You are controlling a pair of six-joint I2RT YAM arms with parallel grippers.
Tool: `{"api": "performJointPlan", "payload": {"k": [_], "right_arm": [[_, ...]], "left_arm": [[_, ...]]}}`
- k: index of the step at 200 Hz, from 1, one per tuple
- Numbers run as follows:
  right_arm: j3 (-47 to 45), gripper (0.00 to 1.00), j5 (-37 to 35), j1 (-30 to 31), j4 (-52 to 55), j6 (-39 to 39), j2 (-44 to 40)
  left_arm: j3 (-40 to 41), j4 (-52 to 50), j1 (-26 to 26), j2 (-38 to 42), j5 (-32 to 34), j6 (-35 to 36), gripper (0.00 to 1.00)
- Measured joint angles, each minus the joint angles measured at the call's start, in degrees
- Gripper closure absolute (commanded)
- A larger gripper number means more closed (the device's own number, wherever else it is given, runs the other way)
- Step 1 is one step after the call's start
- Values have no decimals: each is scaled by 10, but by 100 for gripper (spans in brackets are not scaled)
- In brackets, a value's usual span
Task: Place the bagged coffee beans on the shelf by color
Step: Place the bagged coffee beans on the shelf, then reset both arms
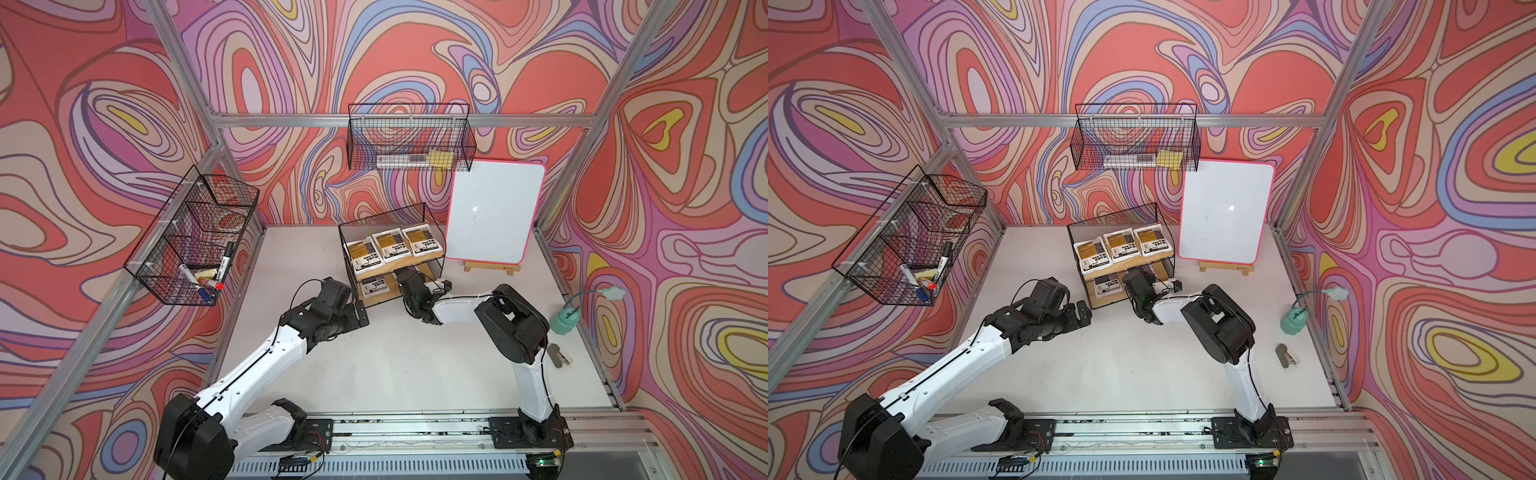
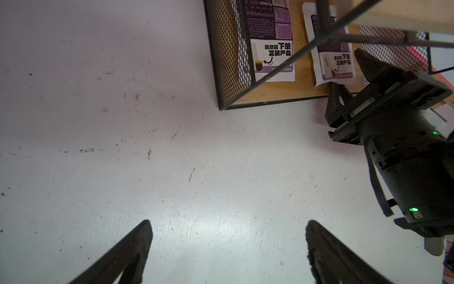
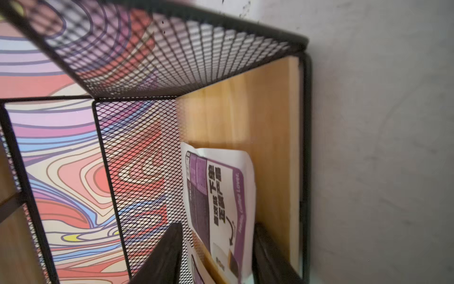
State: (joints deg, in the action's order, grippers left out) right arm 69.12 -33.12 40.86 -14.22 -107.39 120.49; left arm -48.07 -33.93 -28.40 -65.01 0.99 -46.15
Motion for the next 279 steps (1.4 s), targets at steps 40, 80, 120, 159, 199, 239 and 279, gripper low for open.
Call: {"api": "performJointPlan", "payload": {"k": [40, 80, 120, 159, 199, 239, 279], "right_arm": [[3, 53, 8, 1, -12, 10, 5], [2, 46, 16, 1, -31, 16, 9], [-37, 31, 31, 1, -75, 45, -12], [-105, 27, 60, 1, -92, 88, -61], [-188, 25, 89, 1, -86, 131, -131], [-259, 21, 107, 1, -48, 172, -242], [-293, 12, 106, 0, 44, 238, -376]], "left_arm": [[3, 0, 0, 1, 0, -2, 1], [6, 0, 0, 2, 0, -4, 1], [6, 0, 0, 14, 3, -4, 1], [6, 0, 0, 22, 10, -3, 1], [6, 0, 0, 33, 24, 4, 1], [6, 1, 0, 49, 50, 17, 1], [6, 2, 0, 63, 85, 24, 1]]}}
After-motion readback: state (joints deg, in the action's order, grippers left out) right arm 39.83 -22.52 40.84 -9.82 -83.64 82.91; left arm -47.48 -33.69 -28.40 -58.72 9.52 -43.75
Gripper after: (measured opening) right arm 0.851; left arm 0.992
